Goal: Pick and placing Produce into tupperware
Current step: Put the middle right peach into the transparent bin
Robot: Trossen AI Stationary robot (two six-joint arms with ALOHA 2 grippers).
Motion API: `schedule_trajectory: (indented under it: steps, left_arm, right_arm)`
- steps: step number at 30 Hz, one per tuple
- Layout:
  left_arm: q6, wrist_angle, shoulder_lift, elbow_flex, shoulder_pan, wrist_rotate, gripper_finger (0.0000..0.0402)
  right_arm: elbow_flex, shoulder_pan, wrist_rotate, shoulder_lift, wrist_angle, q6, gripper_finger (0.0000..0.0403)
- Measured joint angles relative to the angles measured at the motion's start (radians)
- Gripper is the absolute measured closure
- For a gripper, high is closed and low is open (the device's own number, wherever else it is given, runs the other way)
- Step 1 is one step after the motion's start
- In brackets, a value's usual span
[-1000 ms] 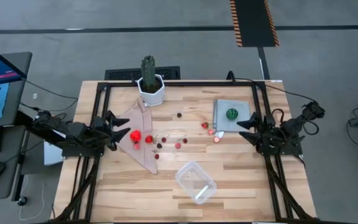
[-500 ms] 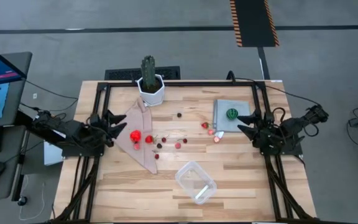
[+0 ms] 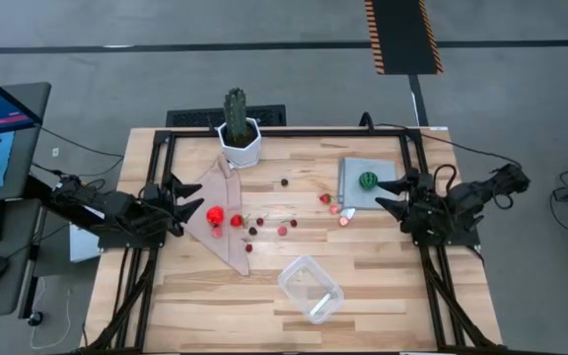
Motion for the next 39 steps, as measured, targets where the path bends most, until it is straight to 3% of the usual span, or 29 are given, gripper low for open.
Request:
schedule_trajectory:
  steps: [9,15,20,23,39]
  left_arm:
    - [-0.029,-0.044,0.000,0.000,0.000,-0.107,0.0180]
    - [-0.041,-0.053,0.000,0.000,0.000,-0.122,0.0180]
    - [-0.036,-0.052,0.000,0.000,0.000,-0.125,0.0180]
    - [-0.036,-0.052,0.000,0.000,0.000,-0.125,0.0180]
    - [-0.084,-0.117,0.000,0.000,0.000,-0.120,0.0180]
  right_arm:
    - [0.391,-0.058,-0.005,0.437,-0.489,0.262,0.0101]
    - [0.585,-0.211,-0.140,0.745,-0.759,0.323,0.0101]
    - [0.630,-0.316,-0.332,0.911,-0.775,0.321,0.0101]
    - [0.632,-0.350,-0.383,0.981,-0.785,0.318,0.0101]
    - [0.633,-0.379,-0.412,1.320,-0.770,0.385,0.0101]
